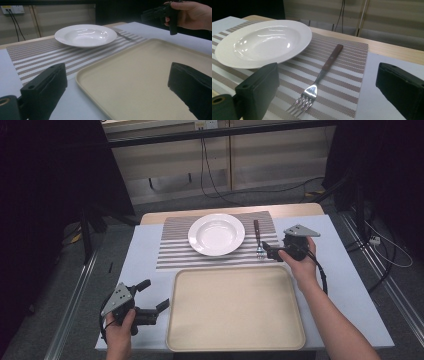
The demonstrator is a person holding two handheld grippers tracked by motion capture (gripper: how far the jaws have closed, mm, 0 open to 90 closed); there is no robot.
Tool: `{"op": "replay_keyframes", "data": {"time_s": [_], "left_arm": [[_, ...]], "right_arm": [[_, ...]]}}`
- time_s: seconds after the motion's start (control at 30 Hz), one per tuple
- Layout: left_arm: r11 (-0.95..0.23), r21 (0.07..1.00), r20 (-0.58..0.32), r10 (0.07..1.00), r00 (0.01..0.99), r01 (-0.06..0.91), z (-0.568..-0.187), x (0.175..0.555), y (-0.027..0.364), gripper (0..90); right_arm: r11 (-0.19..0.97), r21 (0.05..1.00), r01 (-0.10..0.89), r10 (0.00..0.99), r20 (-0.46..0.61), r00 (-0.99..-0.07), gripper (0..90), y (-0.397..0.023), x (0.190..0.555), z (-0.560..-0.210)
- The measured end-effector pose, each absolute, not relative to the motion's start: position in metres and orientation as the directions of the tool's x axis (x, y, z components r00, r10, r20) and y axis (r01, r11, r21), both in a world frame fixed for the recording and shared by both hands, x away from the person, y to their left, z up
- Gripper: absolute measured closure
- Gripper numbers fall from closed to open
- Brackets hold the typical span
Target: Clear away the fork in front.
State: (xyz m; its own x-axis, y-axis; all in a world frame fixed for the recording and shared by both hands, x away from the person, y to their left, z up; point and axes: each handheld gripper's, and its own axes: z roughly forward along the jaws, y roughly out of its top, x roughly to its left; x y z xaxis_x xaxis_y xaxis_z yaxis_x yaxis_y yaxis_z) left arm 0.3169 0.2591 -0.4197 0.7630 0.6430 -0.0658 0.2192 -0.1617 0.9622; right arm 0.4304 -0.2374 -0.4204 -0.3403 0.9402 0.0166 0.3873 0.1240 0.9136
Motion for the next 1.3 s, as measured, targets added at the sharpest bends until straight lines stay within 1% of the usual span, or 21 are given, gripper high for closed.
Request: {"op": "replay_keyframes", "data": {"time_s": [0.3, 0.37, 0.4, 0.57, 0.6, 0.63, 0.73, 0.8, 0.83, 0.87, 1.03, 1.07, 1.13, 1.17, 1.2, 1.3], "left_arm": [[-0.171, 0.961, -0.059, 0.645, 0.762, 0.219, -0.42, 0.316, 0.258, 2.6], [-0.171, 0.96, -0.062, 0.647, 0.76, 0.223, -0.42, 0.315, 0.258, 2.6], [-0.171, 0.96, -0.061, 0.647, 0.76, 0.223, -0.42, 0.315, 0.258, 2.6], [-0.174, 0.96, -0.053, 0.652, 0.757, 0.218, -0.42, 0.315, 0.259, 2.6], [-0.176, 0.96, -0.052, 0.657, 0.753, 0.219, -0.42, 0.314, 0.259, 2.6], [-0.176, 0.96, -0.052, 0.657, 0.753, 0.219, -0.42, 0.314, 0.259, 2.6], [-0.178, 0.959, -0.051, 0.655, 0.754, 0.219, -0.42, 0.314, 0.26, 2.6], [-0.178, 0.959, -0.05, 0.657, 0.752, 0.219, -0.42, 0.314, 0.26, 2.6], [-0.179, 0.959, -0.049, 0.657, 0.752, 0.219, -0.42, 0.314, 0.26, 2.6], [-0.181, 0.959, -0.048, 0.658, 0.751, 0.219, -0.42, 0.314, 0.26, 2.6], [-0.181, 0.959, -0.047, 0.661, 0.749, 0.219, -0.42, 0.313, 0.26, 2.6], [-0.184, 0.959, -0.041, 0.663, 0.748, 0.216, -0.42, 0.313, 0.26, 2.6], [-0.185, 0.959, -0.042, 0.661, 0.749, 0.216, -0.419, 0.312, 0.26, 2.6], [-0.185, 0.959, -0.041, 0.662, 0.749, 0.215, -0.419, 0.312, 0.26, 2.5], [-0.185, 0.959, -0.041, 0.662, 0.749, 0.215, -0.419, 0.312, 0.26, 2.6], [-0.185, 0.959, -0.04, 0.663, 0.747, 0.216, -0.419, 0.312, 0.26, 2.6]], "right_arm": [[0.142, 0.902, 0.408, 0.938, 0.01, -0.347, 4.2, -0.236, 0.45, -0.422], [0.139, 0.895, 0.424, 0.937, 0.019, -0.348, 5.6, -0.235, 0.455, -0.424], [0.16, 0.886, 0.435, 0.937, 0.002, -0.349, 6.1, -0.233, 0.46, -0.426], [0.172, 0.877, 0.449, 0.933, 0.001, -0.36, 8.4, -0.23, 0.47, -0.427], [0.189, 0.871, 0.453, 0.932, -0.014, -0.361, 11.2, -0.229, 0.475, -0.428], [0.189, 0.871, 0.453, 0.932, -0.014, -0.361, 11.2, -0.229, 0.475, -0.428], [0.178, 0.863, 0.473, 0.931, 0.007, -0.364, 17.6, -0.23, 0.483, -0.43], [0.17, 0.86, 0.482, 0.936, 0.012, -0.352, 20.3, -0.233, 0.489, -0.432], [0.17, 0.86, 0.482, 0.936, 0.012, -0.352, 20.3, -0.233, 0.489, -0.432], [0.149, 0.859, 0.49, 0.938, 0.034, -0.345, 23.8, -0.235, 0.493, -0.434], [0.162, 0.852, 0.497, 0.94, 0.02, -0.342, 28.1, -0.236, 0.498, -0.437], [0.163, 0.848, 0.504, 0.94, 0.021, -0.34, 32.4, -0.237, 0.501, -0.439], [0.162, 0.845, 0.509, 0.94, 0.025, -0.339, 34.0, -0.237, 0.502, -0.439], [0.171, 0.839, 0.516, 0.938, 0.021, -0.345, 38.2, -0.237, 0.505, -0.44], [0.174, 0.838, 0.518, 0.938, 0.02, -0.346, 40.0, -0.236, 0.506, -0.44], [0.177, 0.834, 0.522, 0.937, 0.019, -0.348, 41.7, -0.234, 0.509, -0.44]]}}
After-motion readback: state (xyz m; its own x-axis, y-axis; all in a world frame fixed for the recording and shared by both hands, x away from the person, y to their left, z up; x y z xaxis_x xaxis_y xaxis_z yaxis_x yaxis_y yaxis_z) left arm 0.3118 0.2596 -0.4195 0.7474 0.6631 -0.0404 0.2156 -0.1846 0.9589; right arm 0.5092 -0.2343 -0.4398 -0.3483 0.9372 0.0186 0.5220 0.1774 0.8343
